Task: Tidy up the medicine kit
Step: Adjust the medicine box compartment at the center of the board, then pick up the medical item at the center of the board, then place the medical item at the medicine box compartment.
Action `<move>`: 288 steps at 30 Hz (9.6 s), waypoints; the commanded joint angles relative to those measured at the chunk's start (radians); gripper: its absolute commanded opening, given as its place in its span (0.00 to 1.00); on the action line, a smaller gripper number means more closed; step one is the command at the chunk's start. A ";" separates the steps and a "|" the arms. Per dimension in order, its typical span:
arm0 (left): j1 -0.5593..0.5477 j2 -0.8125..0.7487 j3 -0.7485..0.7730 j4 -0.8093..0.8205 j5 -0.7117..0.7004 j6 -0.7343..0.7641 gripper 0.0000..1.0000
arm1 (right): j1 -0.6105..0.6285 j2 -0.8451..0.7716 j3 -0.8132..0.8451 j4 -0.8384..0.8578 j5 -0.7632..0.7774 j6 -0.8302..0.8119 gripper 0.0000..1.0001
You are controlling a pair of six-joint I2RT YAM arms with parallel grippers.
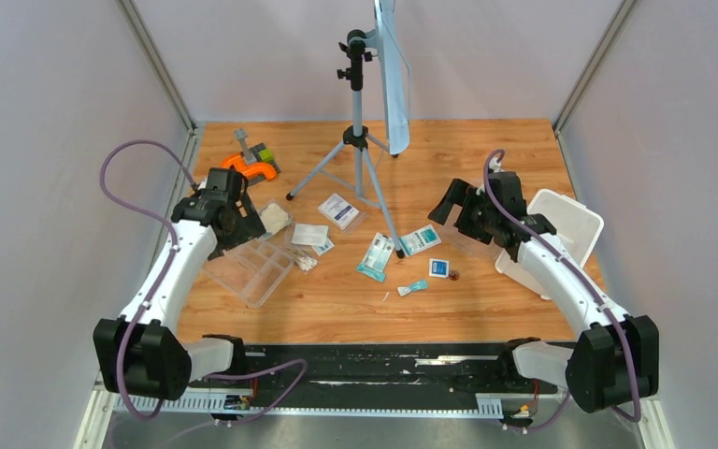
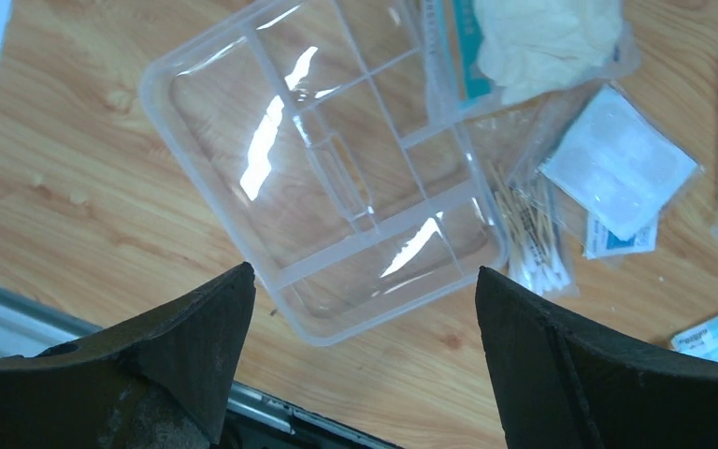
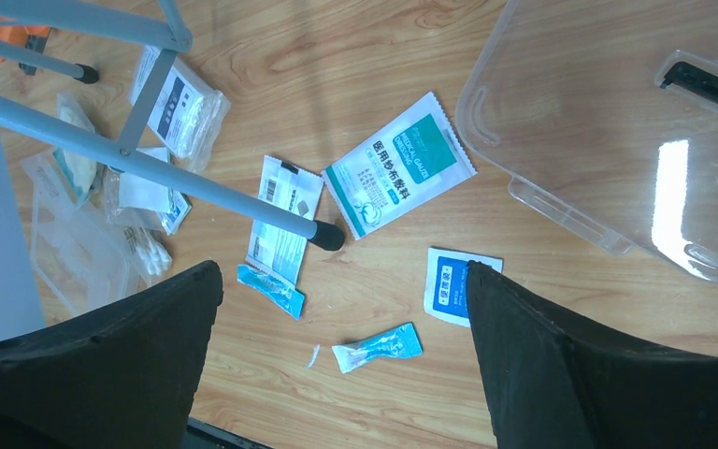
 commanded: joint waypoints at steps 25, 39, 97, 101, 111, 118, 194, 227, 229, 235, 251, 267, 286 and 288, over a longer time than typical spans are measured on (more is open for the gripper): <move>0.133 0.061 -0.347 0.317 0.253 -0.198 0.83 | 0.016 -0.035 0.000 0.032 0.042 -0.012 1.00; -0.054 -0.052 -0.366 0.206 0.357 -0.235 0.84 | 0.015 -0.026 -0.001 0.038 0.036 0.001 1.00; -0.141 0.567 0.114 0.338 0.081 -0.140 0.49 | 0.016 -0.149 -0.043 0.021 0.067 -0.006 1.00; -0.141 0.560 0.077 0.359 0.078 -0.132 0.51 | 0.016 -0.138 -0.041 0.021 0.068 -0.001 1.00; -0.142 0.543 0.087 0.341 0.078 -0.097 0.25 | 0.016 -0.105 -0.028 0.020 0.066 0.006 1.00; -0.144 0.462 0.113 0.288 0.078 -0.041 0.02 | 0.015 -0.087 -0.027 0.020 0.068 0.005 1.00; -0.158 -0.338 -0.014 -0.111 0.112 0.118 0.00 | 0.015 -0.133 -0.066 0.079 -0.017 -0.033 1.00; -0.151 -0.225 -0.058 -0.169 0.102 -0.018 0.00 | 0.015 -0.112 -0.078 0.089 -0.015 -0.034 1.00; -0.151 -0.217 -0.053 -0.165 0.117 0.003 0.00 | 0.015 -0.108 -0.074 0.090 -0.016 -0.033 1.00; -0.151 -0.201 -0.044 -0.175 0.084 0.025 0.00 | 0.015 -0.101 -0.073 0.093 -0.017 -0.036 1.00; -0.151 -0.134 0.029 -0.147 0.256 0.126 0.00 | 0.016 -0.102 -0.074 0.093 -0.010 -0.035 1.00; -0.146 -0.105 -0.052 -0.125 0.157 0.041 0.00 | 0.015 -0.088 -0.059 0.099 -0.023 -0.038 1.00; -0.090 -0.067 -0.131 -0.238 -0.226 -0.289 0.00 | 0.016 -0.106 -0.062 0.098 -0.014 -0.056 1.00; -0.090 -0.063 -0.142 -0.246 -0.278 -0.334 0.00 | 0.016 -0.105 -0.061 0.097 -0.017 -0.055 1.00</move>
